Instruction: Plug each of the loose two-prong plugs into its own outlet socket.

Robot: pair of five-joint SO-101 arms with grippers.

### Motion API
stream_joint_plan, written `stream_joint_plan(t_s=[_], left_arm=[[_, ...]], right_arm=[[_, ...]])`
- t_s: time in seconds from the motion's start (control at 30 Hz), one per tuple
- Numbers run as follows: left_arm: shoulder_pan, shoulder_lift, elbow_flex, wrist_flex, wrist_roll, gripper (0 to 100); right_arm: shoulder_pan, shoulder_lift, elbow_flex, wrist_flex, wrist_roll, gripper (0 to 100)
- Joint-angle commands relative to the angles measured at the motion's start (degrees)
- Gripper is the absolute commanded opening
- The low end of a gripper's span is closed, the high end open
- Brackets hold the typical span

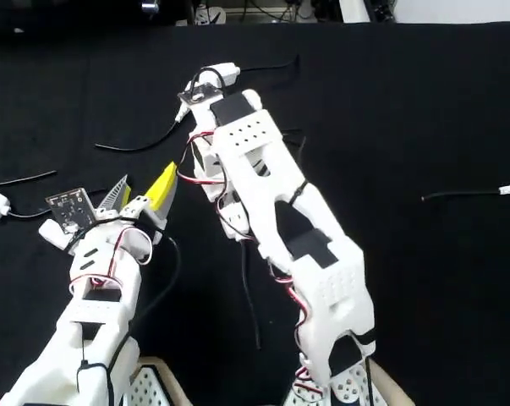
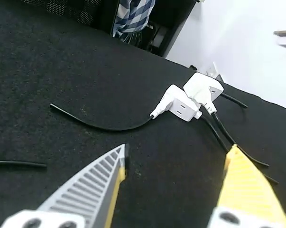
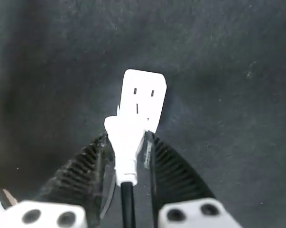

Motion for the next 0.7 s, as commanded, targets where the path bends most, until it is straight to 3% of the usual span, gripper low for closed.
stream_joint_plan(t_s=[0.0,0.67], left_arm=[[-0.40,-1.05,0.92,0.35,-0.44,33],[1.63,-1.05,1.19,0.44,-0.53,33]], right_arm=[[0.88,-0.22,-2.86,1.49,-1.58,1.2],[3.25,6.81,-6.37,1.32,-4.04,1.2]])
